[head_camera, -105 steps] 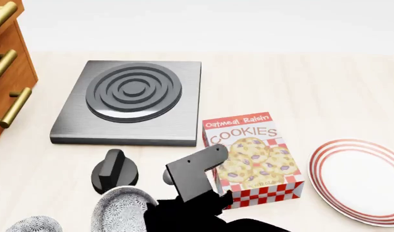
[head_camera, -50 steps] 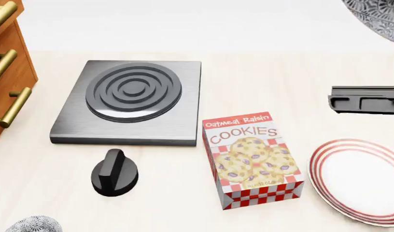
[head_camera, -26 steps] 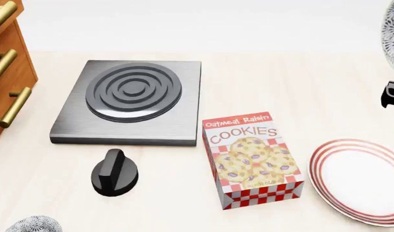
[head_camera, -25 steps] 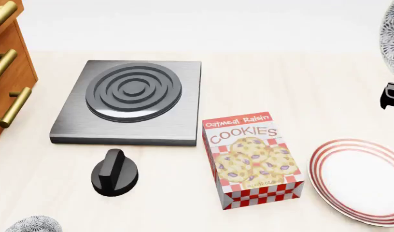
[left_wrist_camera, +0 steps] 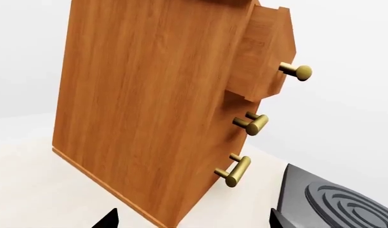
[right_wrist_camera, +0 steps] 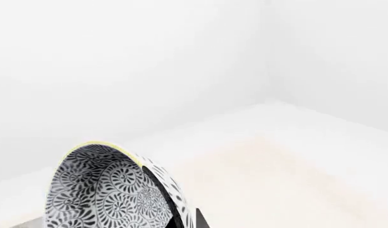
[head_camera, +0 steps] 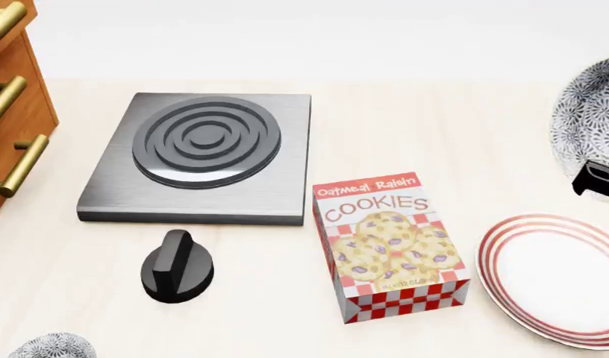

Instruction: Pick the akita bowl from table center and place it on the plate.

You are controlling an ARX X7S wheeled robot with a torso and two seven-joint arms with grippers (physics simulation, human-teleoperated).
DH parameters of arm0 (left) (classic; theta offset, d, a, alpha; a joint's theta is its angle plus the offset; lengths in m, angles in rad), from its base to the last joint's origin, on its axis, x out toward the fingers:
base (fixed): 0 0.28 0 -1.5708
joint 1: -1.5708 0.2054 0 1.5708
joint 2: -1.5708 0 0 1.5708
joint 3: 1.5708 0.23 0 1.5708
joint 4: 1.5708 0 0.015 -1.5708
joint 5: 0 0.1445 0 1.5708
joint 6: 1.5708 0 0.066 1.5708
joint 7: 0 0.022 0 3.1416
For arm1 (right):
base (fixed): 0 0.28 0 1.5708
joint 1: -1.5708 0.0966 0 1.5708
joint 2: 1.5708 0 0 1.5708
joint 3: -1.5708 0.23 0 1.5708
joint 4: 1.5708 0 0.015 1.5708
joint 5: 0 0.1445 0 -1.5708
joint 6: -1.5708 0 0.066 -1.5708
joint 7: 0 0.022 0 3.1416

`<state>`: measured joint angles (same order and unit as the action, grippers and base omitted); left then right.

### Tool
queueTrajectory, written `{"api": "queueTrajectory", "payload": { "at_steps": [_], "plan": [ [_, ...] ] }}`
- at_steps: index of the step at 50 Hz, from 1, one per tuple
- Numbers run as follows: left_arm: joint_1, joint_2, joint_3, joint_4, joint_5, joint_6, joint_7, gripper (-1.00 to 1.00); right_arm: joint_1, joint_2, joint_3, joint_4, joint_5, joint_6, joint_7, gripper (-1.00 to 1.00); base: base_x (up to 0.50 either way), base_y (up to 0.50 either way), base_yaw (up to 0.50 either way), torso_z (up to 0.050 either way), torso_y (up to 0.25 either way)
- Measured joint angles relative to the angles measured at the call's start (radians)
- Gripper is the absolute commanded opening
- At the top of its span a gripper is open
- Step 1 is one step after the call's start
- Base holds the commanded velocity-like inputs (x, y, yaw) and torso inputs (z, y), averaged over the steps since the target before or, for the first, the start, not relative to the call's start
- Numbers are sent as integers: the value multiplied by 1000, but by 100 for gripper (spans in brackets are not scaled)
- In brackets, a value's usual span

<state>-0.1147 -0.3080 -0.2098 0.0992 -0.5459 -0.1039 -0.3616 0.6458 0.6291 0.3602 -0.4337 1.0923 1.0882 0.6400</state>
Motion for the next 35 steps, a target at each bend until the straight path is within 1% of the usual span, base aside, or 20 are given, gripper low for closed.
{"api": "queueTrajectory", "payload": {
  "at_steps": [16, 35],
  "plan": [
    [4, -4, -1, 1, -5, 3, -3, 100, -28, -75, 60, 114, 93, 17, 12, -100, 0, 0, 0, 0, 1],
    [3, -8, 0, 1, -10, 4, -8, 100, -31, -103, 71, 167, 135, 24, 14, -100, 0, 0, 0, 0, 1]
  ]
}}
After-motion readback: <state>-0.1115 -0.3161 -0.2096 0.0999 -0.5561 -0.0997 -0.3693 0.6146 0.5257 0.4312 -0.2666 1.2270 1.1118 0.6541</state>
